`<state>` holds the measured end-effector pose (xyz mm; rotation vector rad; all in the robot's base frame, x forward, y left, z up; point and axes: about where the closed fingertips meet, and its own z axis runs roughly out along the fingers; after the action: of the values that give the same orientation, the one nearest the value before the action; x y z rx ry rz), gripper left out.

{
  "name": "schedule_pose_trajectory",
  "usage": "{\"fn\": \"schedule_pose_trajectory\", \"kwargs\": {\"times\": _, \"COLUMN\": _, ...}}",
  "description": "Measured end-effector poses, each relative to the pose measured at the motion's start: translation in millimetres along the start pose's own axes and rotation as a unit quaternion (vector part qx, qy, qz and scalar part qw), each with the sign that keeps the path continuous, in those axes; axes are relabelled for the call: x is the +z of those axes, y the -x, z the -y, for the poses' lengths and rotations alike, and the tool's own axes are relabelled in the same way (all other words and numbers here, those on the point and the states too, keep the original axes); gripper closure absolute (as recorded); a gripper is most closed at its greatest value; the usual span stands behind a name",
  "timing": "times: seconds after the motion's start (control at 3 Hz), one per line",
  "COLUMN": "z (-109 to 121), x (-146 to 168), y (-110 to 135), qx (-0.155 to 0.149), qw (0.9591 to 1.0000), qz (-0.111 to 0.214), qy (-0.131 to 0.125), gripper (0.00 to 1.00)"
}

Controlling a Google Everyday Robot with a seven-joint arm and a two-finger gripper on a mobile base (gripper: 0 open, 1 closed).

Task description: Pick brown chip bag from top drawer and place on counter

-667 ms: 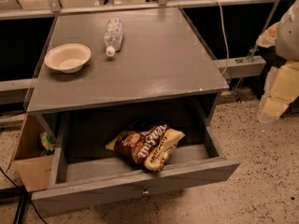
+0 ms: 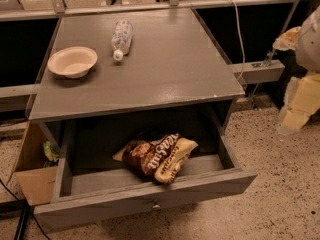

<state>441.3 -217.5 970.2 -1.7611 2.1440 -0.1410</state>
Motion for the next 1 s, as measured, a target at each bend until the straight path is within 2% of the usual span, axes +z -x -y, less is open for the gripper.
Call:
{"fn": "schedule_pose_trajectory", "kwargs": {"times": 0.33, "z": 2.4, "x": 10.4, "y": -2.6, "qx": -0.049, "qw": 0.9974, "qz": 0.04, "qy": -0.034, "gripper": 0.0}}
{"fn": "schedule_pose_trajectory", "kwargs": {"times": 0.67, "z": 6.7, "x": 20.8, "y": -4.0, "qx": -0.095, "qw": 0.9894, "qz": 0.097, "qy": -0.052, "gripper": 0.0}}
{"fn": "schedule_pose_trajectory", "kwargs": {"times": 1.0, "z": 4.2, "x": 17.7, "y": -1.3, "qx": -0.137, "qw": 0.9842, "qz": 0.095, "qy": -0.058, "gripper": 0.0}}
